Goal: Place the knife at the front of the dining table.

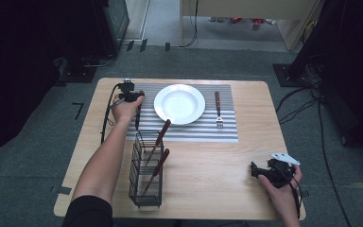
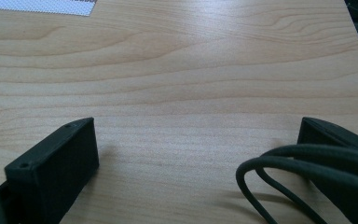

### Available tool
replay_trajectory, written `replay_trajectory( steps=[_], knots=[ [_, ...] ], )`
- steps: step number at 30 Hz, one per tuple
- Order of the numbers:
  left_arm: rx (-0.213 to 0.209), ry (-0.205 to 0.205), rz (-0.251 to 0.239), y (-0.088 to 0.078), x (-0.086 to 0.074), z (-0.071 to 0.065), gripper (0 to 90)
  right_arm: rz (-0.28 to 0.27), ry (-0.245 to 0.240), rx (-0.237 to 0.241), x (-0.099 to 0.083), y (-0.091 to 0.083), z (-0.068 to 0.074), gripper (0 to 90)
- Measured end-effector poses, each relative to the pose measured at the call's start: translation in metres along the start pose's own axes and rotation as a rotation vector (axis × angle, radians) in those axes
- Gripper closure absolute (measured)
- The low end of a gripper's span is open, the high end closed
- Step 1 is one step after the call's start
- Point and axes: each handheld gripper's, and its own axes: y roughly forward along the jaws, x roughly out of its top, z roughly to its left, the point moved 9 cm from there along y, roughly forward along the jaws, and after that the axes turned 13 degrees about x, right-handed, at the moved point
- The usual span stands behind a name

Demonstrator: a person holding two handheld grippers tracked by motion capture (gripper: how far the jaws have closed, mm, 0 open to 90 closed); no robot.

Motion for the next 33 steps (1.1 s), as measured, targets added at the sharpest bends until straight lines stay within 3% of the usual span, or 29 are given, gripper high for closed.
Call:
replay_trajectory(
  steps=[2,7,9,16,20,22,28,33],
  knots=[
    [0.036,0.030,-0.005,0.000,0.000,-0.001,71.9,0.000,0.000,0.000,0.000,0.000,0.000,0.0],
    [0.045,0.012,0.019,0.000,0.001,-0.001,75.5,0.000,0.000,0.000,0.000,0.000,0.000,0.0],
    [0.009,-0.018,0.045,0.000,0.003,-0.003,76.5,0.000,0.000,0.000,0.000,0.000,0.000,0.0],
    [-0.038,-0.111,0.089,0.003,0.010,-0.012,76.8,0.000,0.000,0.000,0.000,0.000,0.000,0.0],
    [-0.027,-0.156,0.122,0.006,0.012,-0.015,76.8,0.000,0.000,0.000,0.000,0.000,0.000,0.0],
    [-0.001,-0.150,0.126,0.008,0.014,-0.014,76.8,0.000,0.000,0.001,0.000,0.000,0.000,0.0],
    [0.012,-0.183,0.125,0.012,0.017,-0.012,76.7,-0.001,0.001,0.001,0.000,0.000,0.000,0.0],
    [0.041,-0.184,0.119,0.012,0.018,-0.012,76.7,-0.001,0.001,0.001,0.000,0.000,0.000,0.0]
  ],
)
